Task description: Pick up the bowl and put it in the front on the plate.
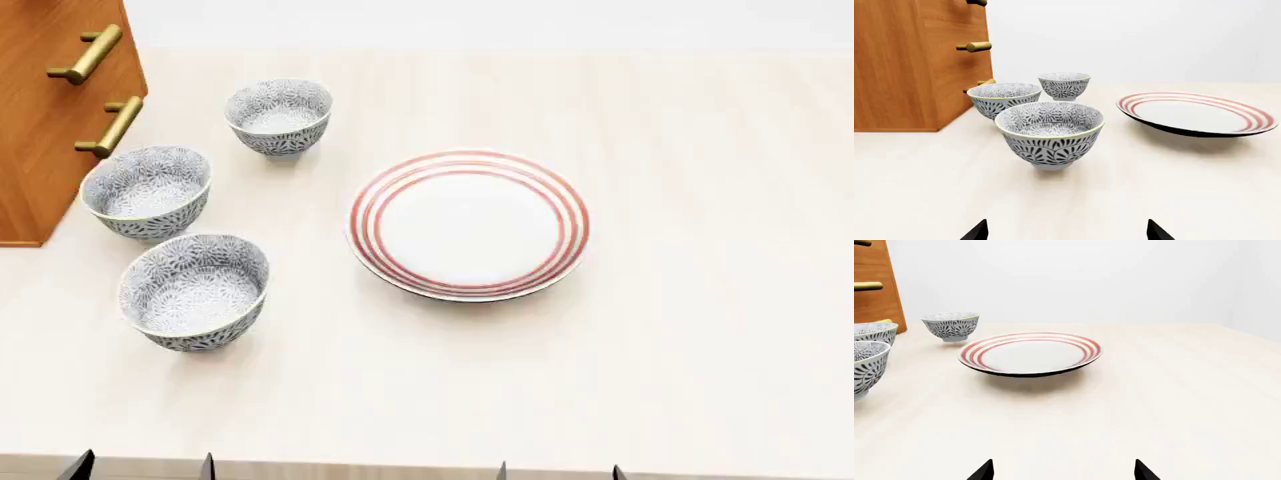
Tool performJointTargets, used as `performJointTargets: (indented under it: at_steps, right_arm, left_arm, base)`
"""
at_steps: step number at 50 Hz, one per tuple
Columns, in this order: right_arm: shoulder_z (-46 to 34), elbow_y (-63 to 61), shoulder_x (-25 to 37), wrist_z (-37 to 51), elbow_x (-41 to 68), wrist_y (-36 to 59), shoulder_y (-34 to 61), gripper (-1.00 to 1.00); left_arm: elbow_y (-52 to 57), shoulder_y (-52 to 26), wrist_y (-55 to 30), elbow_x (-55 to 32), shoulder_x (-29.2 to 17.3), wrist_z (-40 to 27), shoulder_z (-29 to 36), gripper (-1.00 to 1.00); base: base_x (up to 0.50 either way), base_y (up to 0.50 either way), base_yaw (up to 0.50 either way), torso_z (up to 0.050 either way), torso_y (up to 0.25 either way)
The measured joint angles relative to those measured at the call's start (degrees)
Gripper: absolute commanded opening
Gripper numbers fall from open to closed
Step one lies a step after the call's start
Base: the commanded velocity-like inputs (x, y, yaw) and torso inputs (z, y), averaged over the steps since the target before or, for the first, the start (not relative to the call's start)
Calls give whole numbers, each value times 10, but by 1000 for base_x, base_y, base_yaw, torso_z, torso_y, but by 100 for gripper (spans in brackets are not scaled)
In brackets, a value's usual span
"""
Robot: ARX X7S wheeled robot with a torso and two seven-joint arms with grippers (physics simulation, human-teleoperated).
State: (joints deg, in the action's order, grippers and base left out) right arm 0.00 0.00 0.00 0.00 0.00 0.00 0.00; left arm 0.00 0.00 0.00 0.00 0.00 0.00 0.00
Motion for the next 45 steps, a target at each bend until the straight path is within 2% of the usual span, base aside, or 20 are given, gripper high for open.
performJointTargets:
  at_steps: [27, 45]
  right_arm:
    - [-42, -1, 34, 36, 38, -10, -2, 100]
    - [-62, -27, 47, 38, 54, -185, -25, 100]
  left_arm:
    - [-8, 0, 24, -35, -33, -38, 39, 100]
    - [35, 25, 200, -31, -43, -75, 42, 100]
  base:
    - [0, 0, 0, 0, 0]
    - [0, 0, 0, 0, 0]
